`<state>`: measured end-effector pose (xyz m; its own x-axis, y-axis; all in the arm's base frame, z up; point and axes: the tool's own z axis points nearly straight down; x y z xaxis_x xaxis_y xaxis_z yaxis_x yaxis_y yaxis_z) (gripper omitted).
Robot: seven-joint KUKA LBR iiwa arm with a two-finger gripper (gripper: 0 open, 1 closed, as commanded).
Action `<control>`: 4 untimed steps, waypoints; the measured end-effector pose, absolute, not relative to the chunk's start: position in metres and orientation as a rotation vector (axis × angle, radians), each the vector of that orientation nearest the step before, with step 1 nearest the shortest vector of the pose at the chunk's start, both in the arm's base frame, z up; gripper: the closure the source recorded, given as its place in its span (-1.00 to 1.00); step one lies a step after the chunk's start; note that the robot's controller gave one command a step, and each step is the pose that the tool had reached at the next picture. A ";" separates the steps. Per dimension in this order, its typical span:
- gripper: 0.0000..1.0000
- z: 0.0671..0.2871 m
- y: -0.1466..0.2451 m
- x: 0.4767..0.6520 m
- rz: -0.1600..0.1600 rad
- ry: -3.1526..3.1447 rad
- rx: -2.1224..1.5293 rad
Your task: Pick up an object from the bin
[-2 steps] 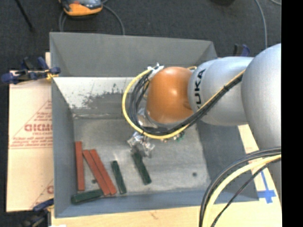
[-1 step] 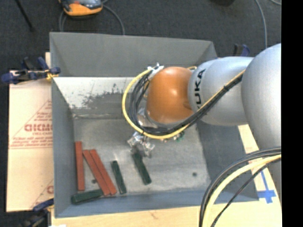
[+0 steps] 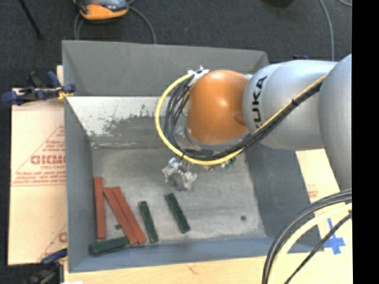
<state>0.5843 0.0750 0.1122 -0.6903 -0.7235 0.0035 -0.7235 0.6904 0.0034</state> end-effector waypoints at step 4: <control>-1.00 0.083 0.101 0.570 0.004 -2.532 1.872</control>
Offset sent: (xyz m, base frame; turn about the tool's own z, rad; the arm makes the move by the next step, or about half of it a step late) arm 0.0000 0.0000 0.0000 0.0000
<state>0.5697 0.1014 0.0826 -0.2933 -0.9560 -0.0044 -0.9560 0.2934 -0.0065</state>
